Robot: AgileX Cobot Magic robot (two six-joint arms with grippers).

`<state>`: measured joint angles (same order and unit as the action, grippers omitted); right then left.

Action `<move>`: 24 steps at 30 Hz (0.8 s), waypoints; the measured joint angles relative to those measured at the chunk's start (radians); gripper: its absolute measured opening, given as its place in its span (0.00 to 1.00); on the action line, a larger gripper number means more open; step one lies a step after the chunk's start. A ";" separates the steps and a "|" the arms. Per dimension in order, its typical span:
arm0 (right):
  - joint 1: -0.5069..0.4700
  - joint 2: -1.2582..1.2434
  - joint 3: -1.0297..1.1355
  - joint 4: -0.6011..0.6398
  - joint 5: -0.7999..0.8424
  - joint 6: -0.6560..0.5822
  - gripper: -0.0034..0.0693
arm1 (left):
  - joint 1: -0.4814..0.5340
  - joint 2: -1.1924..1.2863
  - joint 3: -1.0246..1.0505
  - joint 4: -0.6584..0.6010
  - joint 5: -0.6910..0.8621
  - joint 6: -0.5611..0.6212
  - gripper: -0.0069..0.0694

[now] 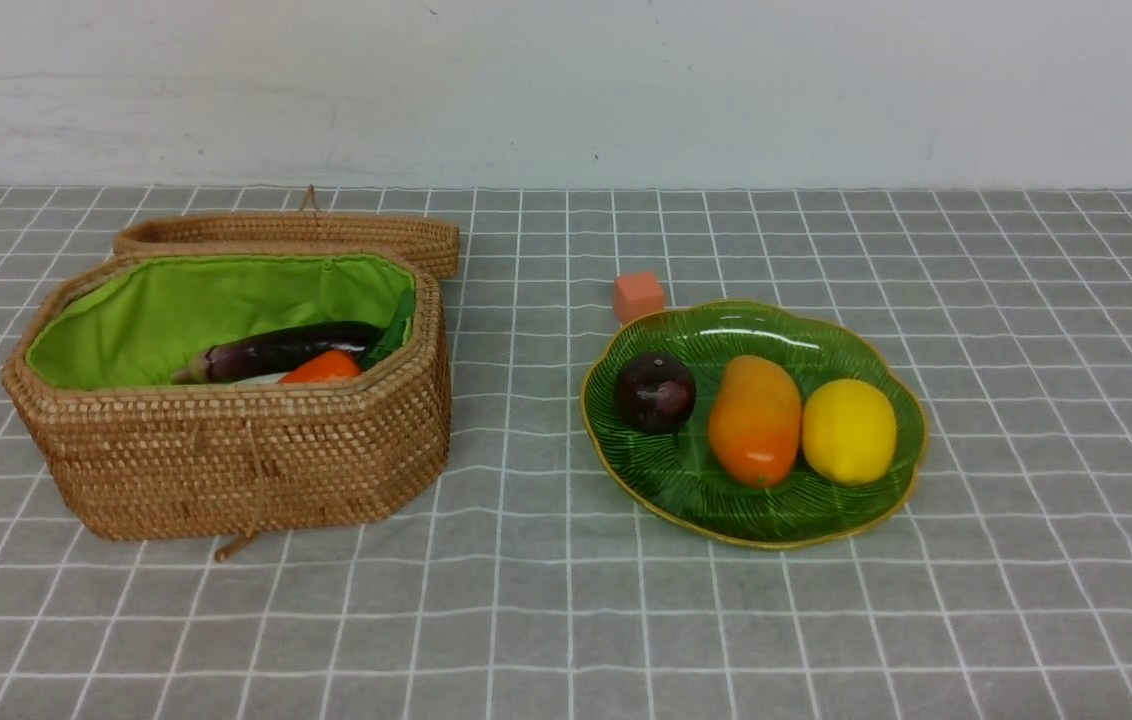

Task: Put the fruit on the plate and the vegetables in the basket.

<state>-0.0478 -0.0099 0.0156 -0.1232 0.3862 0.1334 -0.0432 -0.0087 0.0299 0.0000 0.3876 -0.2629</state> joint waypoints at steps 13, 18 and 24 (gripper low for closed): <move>0.000 0.000 0.000 0.000 0.000 0.000 0.11 | 0.000 0.000 0.000 0.000 0.001 0.000 0.40; 0.000 0.000 0.000 0.000 0.000 0.000 0.12 | 0.000 0.000 0.000 0.000 0.001 0.000 0.40; 0.000 0.000 0.000 0.000 0.000 0.000 0.12 | 0.000 0.000 0.000 0.000 0.001 0.000 0.40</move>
<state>-0.0478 -0.0099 0.0156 -0.1232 0.3862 0.1334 -0.0432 -0.0087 0.0299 0.0000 0.3883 -0.2629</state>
